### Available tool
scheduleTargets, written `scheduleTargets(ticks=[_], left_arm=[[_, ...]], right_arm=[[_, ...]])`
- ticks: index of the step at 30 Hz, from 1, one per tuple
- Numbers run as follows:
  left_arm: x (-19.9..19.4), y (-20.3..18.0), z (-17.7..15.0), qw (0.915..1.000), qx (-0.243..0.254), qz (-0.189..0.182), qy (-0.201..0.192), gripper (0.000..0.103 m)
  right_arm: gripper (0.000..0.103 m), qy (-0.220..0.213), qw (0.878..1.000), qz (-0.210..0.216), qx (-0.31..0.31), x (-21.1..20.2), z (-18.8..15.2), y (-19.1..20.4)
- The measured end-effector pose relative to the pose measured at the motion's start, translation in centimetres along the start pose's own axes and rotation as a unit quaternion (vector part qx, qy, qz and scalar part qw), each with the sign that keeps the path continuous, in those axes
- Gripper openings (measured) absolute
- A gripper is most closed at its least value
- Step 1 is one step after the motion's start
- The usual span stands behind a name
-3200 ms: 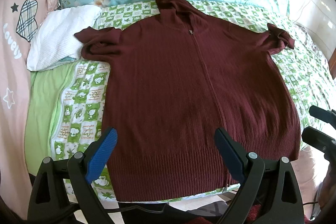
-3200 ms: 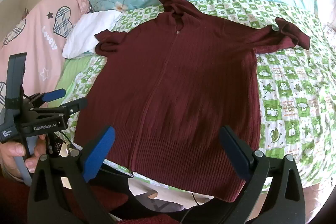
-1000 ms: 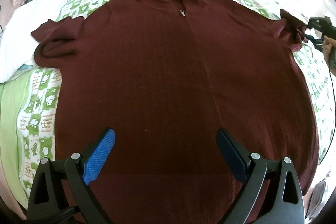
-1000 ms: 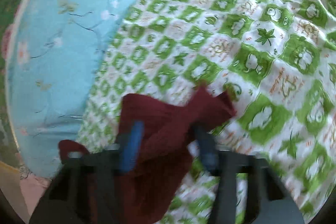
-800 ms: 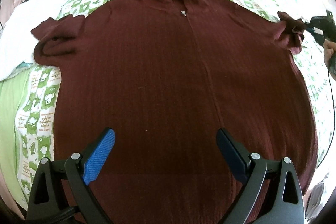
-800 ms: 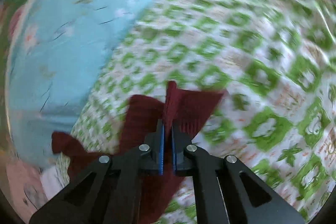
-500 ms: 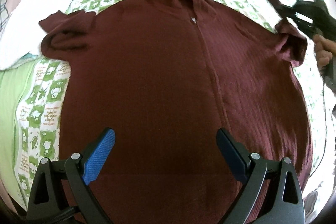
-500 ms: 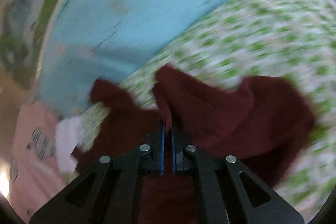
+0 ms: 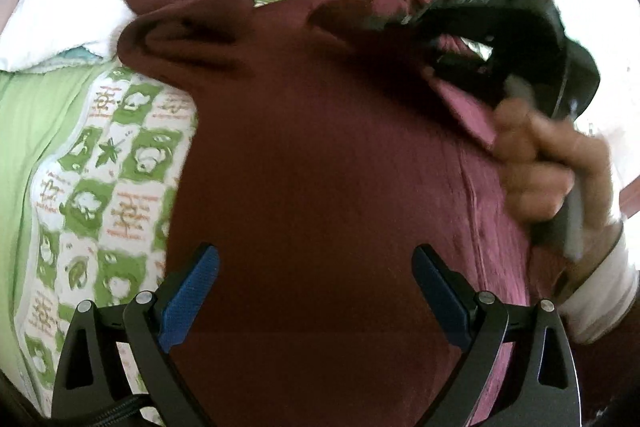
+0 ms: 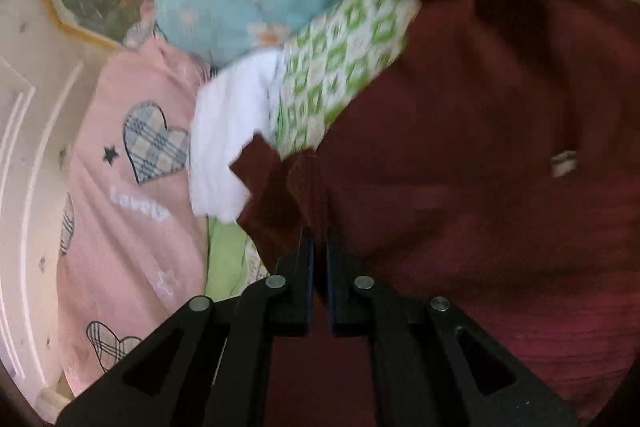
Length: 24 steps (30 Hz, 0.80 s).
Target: Fold large clothes
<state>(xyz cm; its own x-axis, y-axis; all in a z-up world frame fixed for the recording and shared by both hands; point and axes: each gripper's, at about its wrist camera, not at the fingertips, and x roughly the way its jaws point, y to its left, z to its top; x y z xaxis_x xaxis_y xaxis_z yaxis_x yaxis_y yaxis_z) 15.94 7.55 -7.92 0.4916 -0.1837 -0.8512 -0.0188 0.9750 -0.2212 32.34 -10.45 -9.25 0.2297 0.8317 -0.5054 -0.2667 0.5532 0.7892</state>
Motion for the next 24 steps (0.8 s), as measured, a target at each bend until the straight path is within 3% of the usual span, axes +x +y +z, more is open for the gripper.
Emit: scheduleTargets(ticks=[2, 6, 7, 12, 16, 17, 19, 20, 21, 22, 24], left_arm=[[0.2, 0.6, 0.8, 1.0000, -0.005, -0.005, -0.007, 0.097], [1.4, 1.5, 3.8, 0.9992, -0.018, -0.032, -0.014, 0.097], [1.8, 1.6, 4.4, 0.9990, -0.021, -0.036, -0.015, 0.097], [5.3, 2.1, 9.7, 0.9981, -0.034, -0.047, -0.020, 0.097], [9.0, 1.7, 13.1, 0.9985, -0.028, -0.047, 0.004, 0.095], [9.8, 1.4, 13.7, 0.9987, -0.023, -0.046, 0.007, 0.089], [10.4, 0.4, 14.2, 0.9994, 0.009, -0.033, -0.001, 0.055], [10.3, -0.2, 14.2, 0.9994, 0.025, -0.023, -0.007, 0.023], [10.2, -0.6, 14.2, 0.9988, 0.036, -0.032, -0.009, 0.005], [9.6, -0.6, 14.0, 0.9982, 0.033, -0.048, -0.015, 0.004], [7.5, -0.5, 13.8, 0.9973, 0.034, -0.025, -0.060, 0.004]], right_arm=[[0.009, 0.011, 1.000, -0.006, 0.008, 1.0, 0.0, -0.2], [0.031, 0.021, 0.999, -0.002, 0.048, 0.0, -0.5, -1.5], [0.035, 0.005, 0.999, -0.008, 0.042, -1.5, -0.7, -1.4], [0.038, -0.075, 0.996, -0.030, 0.037, -10.1, -2.5, -1.9], [0.044, -0.139, 0.986, -0.072, 0.051, -17.2, -5.6, -3.2], [0.044, -0.153, 0.983, -0.087, 0.057, -18.8, -6.5, -3.7], [0.045, -0.174, 0.976, -0.110, 0.071, -21.3, -7.7, -4.7], [0.045, -0.186, 0.971, -0.123, 0.082, -22.5, -8.4, -5.3], [0.045, -0.202, 0.965, -0.136, 0.093, -24.0, -9.0, -6.0], [0.045, -0.215, 0.960, -0.147, 0.101, -25.0, -9.4, -6.4], [0.045, -0.237, 0.950, -0.172, 0.112, -27.1, -9.9, -7.4]])
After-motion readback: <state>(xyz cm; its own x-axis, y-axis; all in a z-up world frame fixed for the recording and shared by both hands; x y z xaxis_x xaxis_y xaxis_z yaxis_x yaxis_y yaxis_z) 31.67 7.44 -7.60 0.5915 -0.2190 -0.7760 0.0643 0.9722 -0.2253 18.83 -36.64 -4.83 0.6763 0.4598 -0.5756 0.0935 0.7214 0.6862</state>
